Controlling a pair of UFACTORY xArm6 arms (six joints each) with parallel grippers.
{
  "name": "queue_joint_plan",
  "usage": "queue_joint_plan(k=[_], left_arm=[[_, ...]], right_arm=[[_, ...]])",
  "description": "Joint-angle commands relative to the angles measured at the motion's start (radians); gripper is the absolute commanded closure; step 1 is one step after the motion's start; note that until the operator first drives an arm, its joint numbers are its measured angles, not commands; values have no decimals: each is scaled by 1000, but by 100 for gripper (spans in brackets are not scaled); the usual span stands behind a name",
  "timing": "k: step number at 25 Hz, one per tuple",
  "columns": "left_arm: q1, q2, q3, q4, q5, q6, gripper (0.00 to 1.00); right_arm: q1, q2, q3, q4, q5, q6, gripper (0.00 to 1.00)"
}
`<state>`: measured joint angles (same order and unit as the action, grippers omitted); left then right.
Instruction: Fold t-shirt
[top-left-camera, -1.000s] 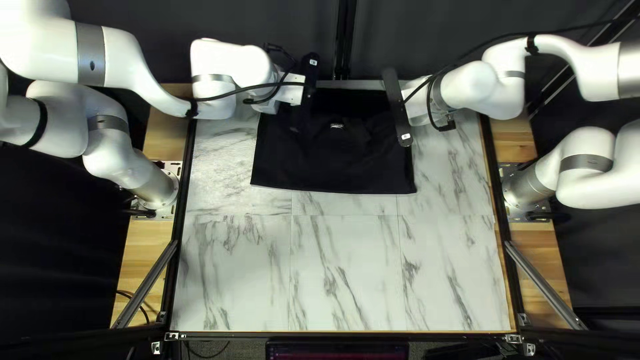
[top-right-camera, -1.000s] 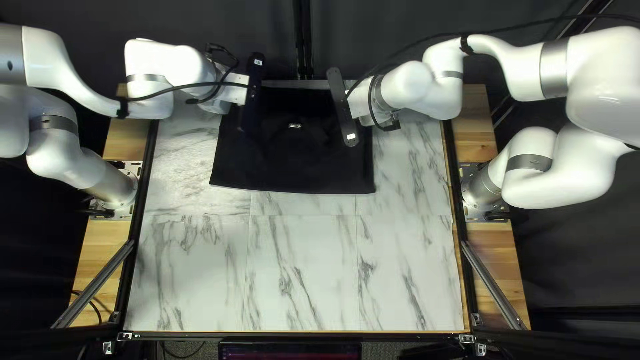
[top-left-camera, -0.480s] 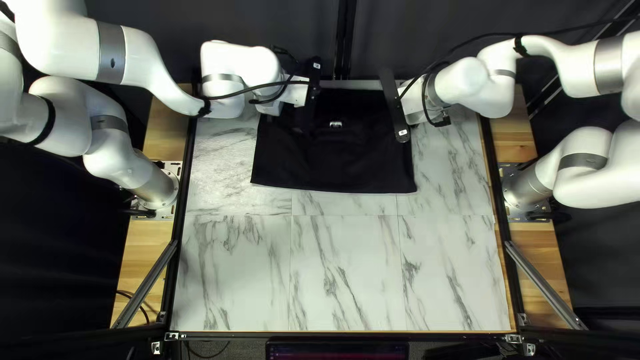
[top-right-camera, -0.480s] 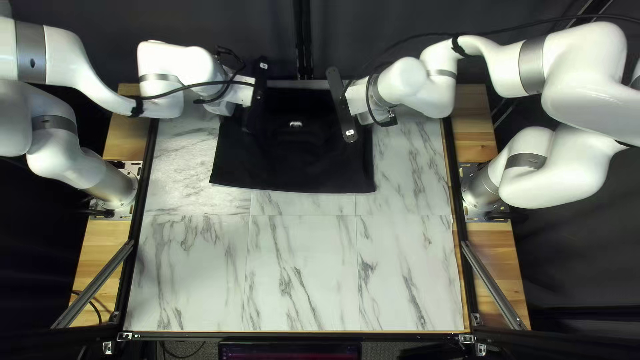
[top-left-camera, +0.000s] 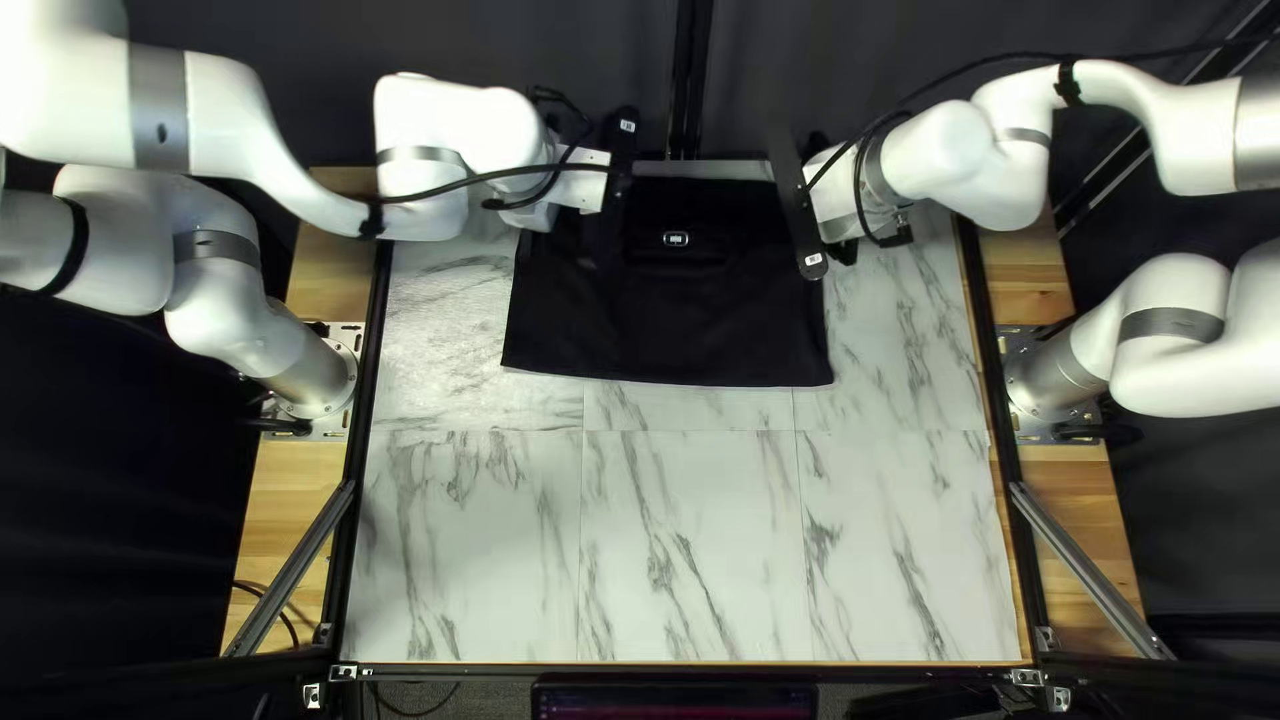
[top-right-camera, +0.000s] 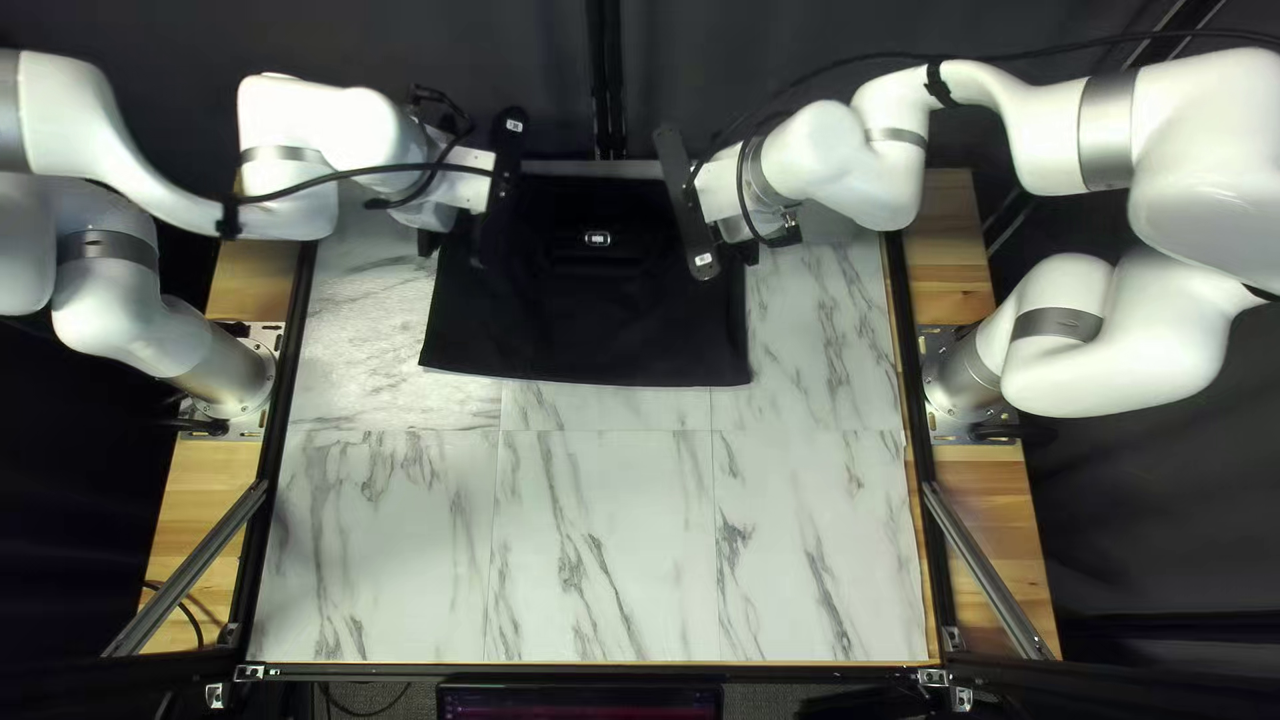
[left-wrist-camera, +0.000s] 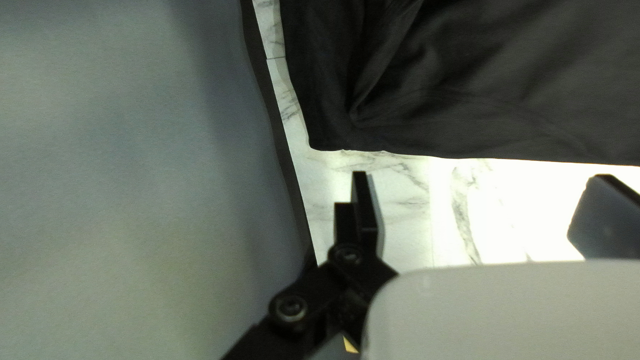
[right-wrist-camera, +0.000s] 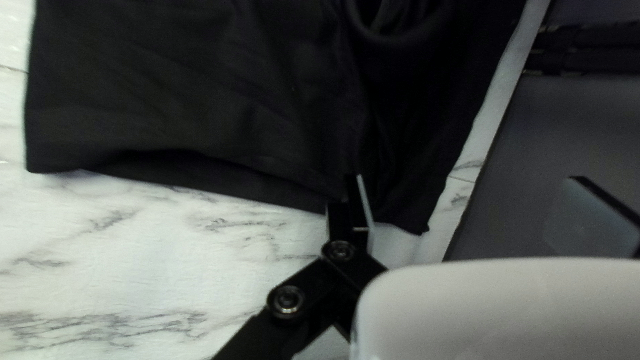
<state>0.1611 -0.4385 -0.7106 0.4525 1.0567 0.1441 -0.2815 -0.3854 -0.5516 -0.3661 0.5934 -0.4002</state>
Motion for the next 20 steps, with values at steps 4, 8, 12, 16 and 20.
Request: queue_joint_plan(k=[4,8,12,16,20], left_arm=[[-81,0,9,28,7,-44,0],[-81,0,9,28,7,-44,0],[-81,0,9,28,7,-44,0],[-81,0,9,28,7,-44,0],[-46,-46,37,-2,2,-7,0]], right_arm=[[63,42,-44,-25,23,113,0],[63,42,-44,-25,23,113,0],[63,42,-44,-25,23,113,0],[63,42,-44,-25,23,113,0],[63,42,-44,-25,23,113,0]])
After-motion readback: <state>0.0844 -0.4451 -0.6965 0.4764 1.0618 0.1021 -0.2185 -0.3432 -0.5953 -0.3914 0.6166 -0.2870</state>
